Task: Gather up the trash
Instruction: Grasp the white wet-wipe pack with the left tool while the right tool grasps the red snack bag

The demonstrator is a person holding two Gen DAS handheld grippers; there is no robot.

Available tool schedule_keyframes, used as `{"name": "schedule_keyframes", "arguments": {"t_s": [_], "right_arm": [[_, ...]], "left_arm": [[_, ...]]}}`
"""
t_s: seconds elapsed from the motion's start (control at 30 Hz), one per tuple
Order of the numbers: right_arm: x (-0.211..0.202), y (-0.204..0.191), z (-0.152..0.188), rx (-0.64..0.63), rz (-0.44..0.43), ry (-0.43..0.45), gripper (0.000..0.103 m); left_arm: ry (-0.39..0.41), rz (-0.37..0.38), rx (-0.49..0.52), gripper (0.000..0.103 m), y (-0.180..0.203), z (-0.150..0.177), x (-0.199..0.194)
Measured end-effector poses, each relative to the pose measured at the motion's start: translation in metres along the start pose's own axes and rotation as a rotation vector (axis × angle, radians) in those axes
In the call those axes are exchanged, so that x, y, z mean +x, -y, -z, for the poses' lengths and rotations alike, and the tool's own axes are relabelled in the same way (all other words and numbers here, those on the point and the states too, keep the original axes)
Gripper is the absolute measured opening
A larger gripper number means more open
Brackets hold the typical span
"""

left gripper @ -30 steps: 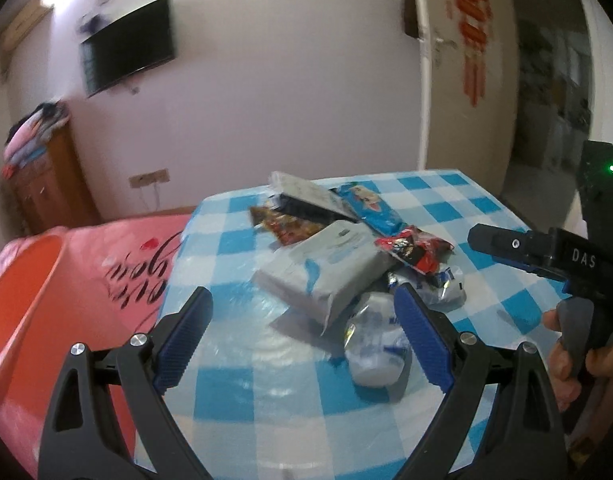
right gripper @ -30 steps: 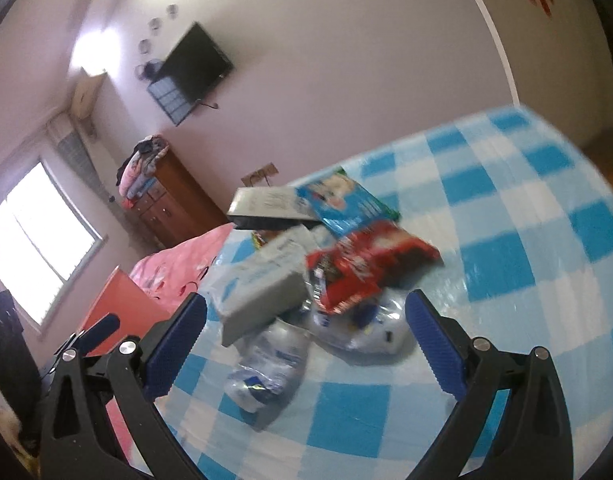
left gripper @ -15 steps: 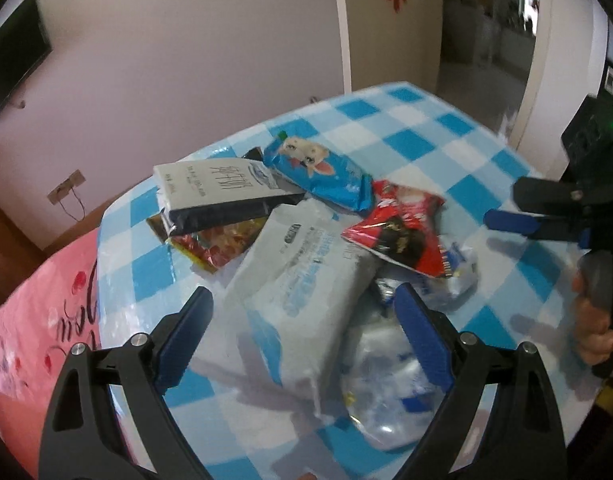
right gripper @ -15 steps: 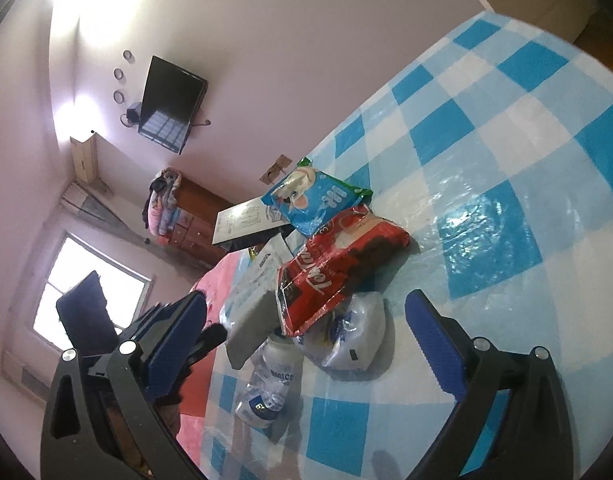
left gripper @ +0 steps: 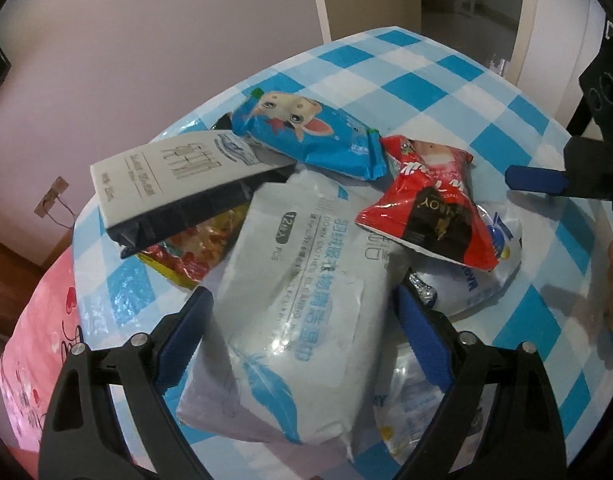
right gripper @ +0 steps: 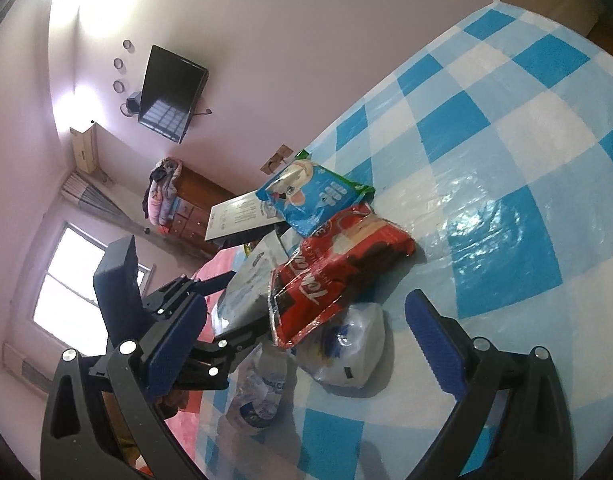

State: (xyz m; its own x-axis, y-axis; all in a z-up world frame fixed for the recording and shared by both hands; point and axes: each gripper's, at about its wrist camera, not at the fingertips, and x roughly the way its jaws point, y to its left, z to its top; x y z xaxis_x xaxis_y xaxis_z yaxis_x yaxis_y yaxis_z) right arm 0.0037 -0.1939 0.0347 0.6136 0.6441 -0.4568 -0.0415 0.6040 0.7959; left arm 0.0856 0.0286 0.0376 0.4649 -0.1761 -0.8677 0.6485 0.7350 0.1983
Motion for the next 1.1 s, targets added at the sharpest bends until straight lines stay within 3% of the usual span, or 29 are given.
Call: {"name": "schedule_keyframes", "arguments": {"t_s": [0.13,0.27,0.47,0.63,1.0,1.1], "right_arm": [[-0.003,0.002,-0.001,-0.006,0.006,0.01,0.098],[-0.003,0.002,-0.001,-0.021,0.015,0.004,0.098],[-0.004,0.0,-0.001,-0.062,0.068,-0.007,0.098],[-0.007,0.001,-0.001,-0.095,0.113,-0.014,0.098],[-0.001,-0.009,0.006,-0.146,0.105,-0.039,0.098],[0.001,-0.008,0.006,-0.131,0.093,-0.046,0.096]], "left_arm": [[0.001,-0.011,-0.041,0.078,0.004,0.002,-0.003],[0.008,0.026,-0.108,0.072,0.009,0.009,-0.007],[0.015,0.097,-0.087,0.068,0.049,0.022,-0.016],[0.024,0.132,-0.146,0.067,0.071,0.031,-0.02],[0.053,0.081,-0.398,0.067,0.044,0.068,-0.036],[0.107,0.075,-0.449,0.066,0.034,0.074,-0.053]]}}
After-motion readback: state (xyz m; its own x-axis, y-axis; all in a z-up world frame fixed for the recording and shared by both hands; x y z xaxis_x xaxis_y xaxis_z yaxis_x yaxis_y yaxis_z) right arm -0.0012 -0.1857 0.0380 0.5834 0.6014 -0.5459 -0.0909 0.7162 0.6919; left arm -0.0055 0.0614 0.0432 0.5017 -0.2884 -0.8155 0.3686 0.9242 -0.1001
